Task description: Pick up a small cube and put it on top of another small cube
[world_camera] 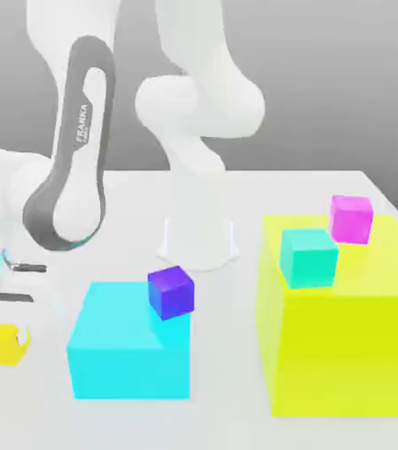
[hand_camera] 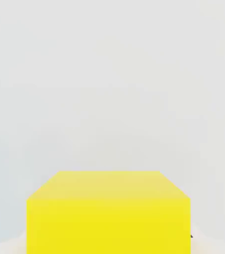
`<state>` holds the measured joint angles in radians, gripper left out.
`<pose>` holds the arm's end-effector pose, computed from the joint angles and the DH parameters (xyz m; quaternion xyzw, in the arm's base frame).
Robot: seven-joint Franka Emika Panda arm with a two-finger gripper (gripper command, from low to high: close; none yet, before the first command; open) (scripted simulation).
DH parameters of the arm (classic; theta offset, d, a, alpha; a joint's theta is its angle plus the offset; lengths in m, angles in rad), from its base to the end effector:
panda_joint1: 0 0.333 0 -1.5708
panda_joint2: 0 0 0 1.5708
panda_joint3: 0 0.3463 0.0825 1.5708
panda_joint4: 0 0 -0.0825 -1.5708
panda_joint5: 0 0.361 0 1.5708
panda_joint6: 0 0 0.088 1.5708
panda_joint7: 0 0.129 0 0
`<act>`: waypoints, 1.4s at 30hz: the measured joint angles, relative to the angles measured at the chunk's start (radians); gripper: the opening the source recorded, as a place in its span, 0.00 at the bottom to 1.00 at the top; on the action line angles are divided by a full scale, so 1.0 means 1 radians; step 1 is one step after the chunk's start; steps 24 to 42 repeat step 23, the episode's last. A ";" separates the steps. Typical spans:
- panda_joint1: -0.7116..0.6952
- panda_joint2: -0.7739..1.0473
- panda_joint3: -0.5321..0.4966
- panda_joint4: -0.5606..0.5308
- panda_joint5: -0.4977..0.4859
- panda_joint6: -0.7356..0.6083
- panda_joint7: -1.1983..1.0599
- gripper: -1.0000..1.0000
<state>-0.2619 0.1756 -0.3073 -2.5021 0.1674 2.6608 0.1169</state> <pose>0.3873 -0.2544 0.2471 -0.9149 0.4034 -0.0003 0.0122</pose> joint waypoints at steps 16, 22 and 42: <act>0.441 -0.560 0.413 0.090 -0.107 -0.632 0.431 0.00; 0.450 -0.528 0.440 0.003 -0.105 -0.512 0.443 1.00; 0.450 -0.528 0.440 0.003 -0.105 -0.512 0.443 1.00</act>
